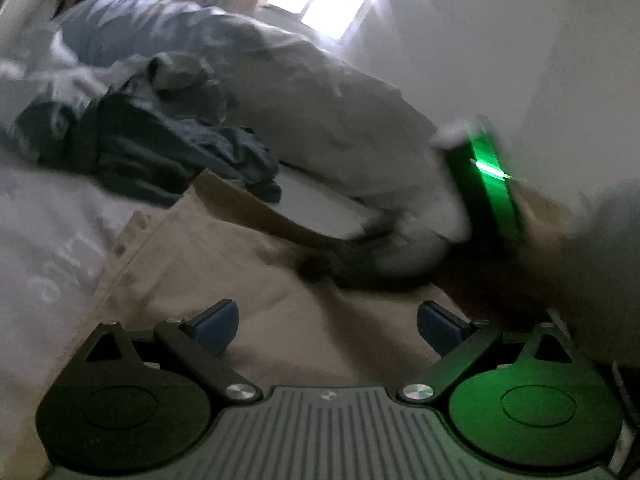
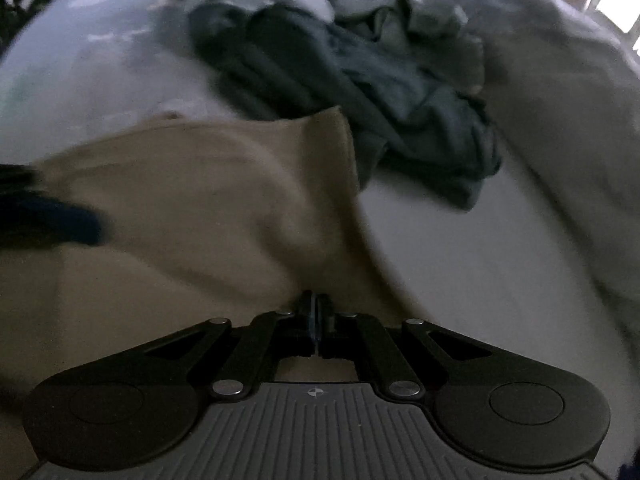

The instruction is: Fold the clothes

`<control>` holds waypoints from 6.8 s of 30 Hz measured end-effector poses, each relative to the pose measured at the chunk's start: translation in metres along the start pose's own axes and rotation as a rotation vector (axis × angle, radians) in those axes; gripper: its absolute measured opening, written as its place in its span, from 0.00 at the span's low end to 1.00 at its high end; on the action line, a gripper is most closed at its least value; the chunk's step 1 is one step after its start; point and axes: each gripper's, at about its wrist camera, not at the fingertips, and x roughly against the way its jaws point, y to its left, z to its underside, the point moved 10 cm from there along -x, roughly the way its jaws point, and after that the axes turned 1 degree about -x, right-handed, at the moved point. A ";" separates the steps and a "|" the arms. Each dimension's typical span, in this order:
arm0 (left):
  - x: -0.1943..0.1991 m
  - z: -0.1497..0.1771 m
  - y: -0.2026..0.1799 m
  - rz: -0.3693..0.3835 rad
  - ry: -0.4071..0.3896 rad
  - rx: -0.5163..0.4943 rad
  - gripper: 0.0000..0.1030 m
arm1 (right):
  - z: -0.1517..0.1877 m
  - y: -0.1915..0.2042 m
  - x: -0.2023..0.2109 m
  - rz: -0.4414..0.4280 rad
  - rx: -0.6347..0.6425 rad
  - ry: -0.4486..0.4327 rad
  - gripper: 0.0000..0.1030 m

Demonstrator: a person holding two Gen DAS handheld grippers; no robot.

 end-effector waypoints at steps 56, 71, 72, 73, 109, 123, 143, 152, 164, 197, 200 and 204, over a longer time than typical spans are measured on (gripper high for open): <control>0.117 0.036 0.102 -0.087 0.068 0.736 0.55 | 0.375 0.032 0.314 0.446 -1.665 -0.298 1.00; 0.124 0.044 0.098 -0.097 0.081 0.768 0.13 | 0.397 0.059 0.258 0.286 -1.801 -0.123 0.77; 0.125 0.043 0.098 -0.093 0.076 0.768 0.12 | 0.394 0.059 0.258 0.284 -1.786 -0.132 0.68; 0.127 0.042 0.098 -0.091 0.071 0.770 0.11 | 0.392 0.060 0.258 0.279 -1.784 -0.137 0.49; 0.124 0.034 0.095 -0.090 0.063 0.815 0.55 | 0.390 0.071 0.256 0.198 -1.811 -0.216 0.42; 0.116 0.041 0.091 -0.113 0.111 0.776 0.18 | 0.382 0.070 0.248 0.210 -1.754 -0.223 0.56; 0.146 -0.028 0.076 0.088 -0.107 0.882 0.07 | 0.363 0.053 0.341 0.283 -1.737 -0.560 0.05; 0.166 -0.089 0.039 0.257 -0.242 0.898 0.07 | 0.336 0.039 0.398 0.262 -1.694 -0.758 0.05; 0.209 -0.176 -0.010 0.466 -0.429 0.858 0.07 | 0.284 0.014 0.525 0.303 -1.544 -1.093 0.05; 0.026 -0.163 0.068 0.046 -0.259 0.896 0.07 | 0.278 -0.158 0.344 0.372 -1.519 -0.765 0.05; -0.008 -0.153 0.082 -0.005 -0.223 0.906 0.07 | 0.281 -0.184 0.298 0.344 -1.539 -0.683 0.05; -0.058 -0.128 0.106 -0.091 -0.164 0.904 0.07 | 0.283 -0.209 0.232 0.312 -1.528 -0.552 0.05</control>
